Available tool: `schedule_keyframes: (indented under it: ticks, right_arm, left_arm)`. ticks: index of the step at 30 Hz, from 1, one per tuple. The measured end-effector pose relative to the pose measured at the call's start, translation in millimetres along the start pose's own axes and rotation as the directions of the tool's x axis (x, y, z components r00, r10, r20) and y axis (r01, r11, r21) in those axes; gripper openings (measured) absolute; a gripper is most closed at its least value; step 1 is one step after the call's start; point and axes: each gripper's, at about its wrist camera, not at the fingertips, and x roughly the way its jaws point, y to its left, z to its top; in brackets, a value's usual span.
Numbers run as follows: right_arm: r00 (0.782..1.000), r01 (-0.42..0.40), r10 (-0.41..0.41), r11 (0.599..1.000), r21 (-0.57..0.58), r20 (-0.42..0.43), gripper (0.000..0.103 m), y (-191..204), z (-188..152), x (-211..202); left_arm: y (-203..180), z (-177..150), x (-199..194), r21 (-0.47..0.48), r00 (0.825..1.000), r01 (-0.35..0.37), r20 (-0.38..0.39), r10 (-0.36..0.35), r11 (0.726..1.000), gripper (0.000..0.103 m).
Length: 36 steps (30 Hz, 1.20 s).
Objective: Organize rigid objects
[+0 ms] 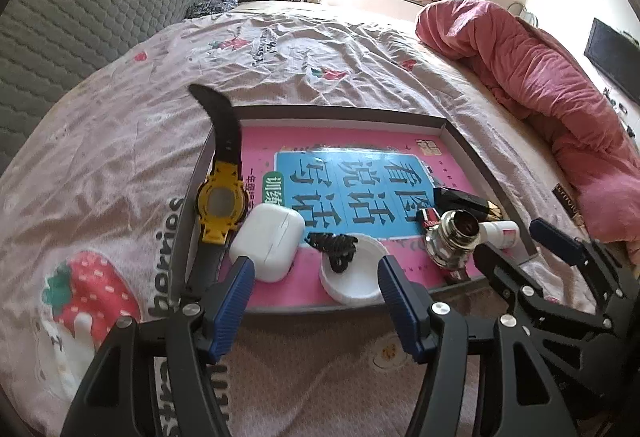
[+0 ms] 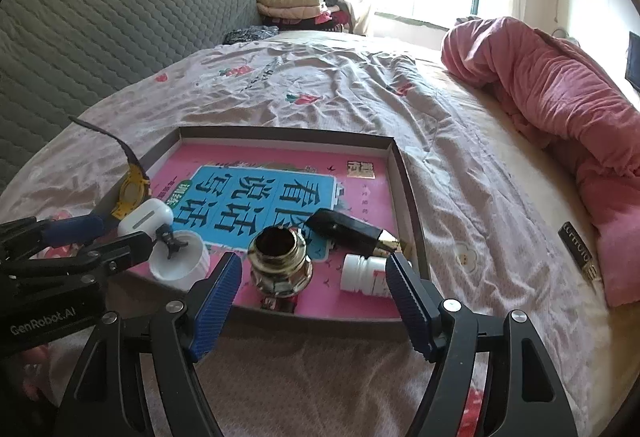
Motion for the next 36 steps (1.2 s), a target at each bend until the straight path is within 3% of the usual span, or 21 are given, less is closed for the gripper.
schedule_keyframes:
  ticks: [11,19,36]
  right_arm:
    - [0.999,0.008,-0.006,0.999,0.051,-0.042,0.075,1.9,-18.2,-24.5]
    - [1.0,0.008,-0.007,0.998,0.064,-0.027,0.076,2.9,-24.0,-52.4]
    - [1.0,0.021,-0.021,0.998,0.067,0.0,0.076,5.1,-48.3,-97.3]
  left_arm:
    - [-5.5,-16.7,-30.6,0.016,0.998,-0.053,0.015,0.053,0.998,0.064]
    - [-13.1,-31.4,-45.3,0.035,0.994,-0.107,-0.008,0.107,0.994,0.064]
    - [-21.8,-52.8,-82.3,0.042,0.994,-0.111,-0.01,0.112,0.993,0.064]
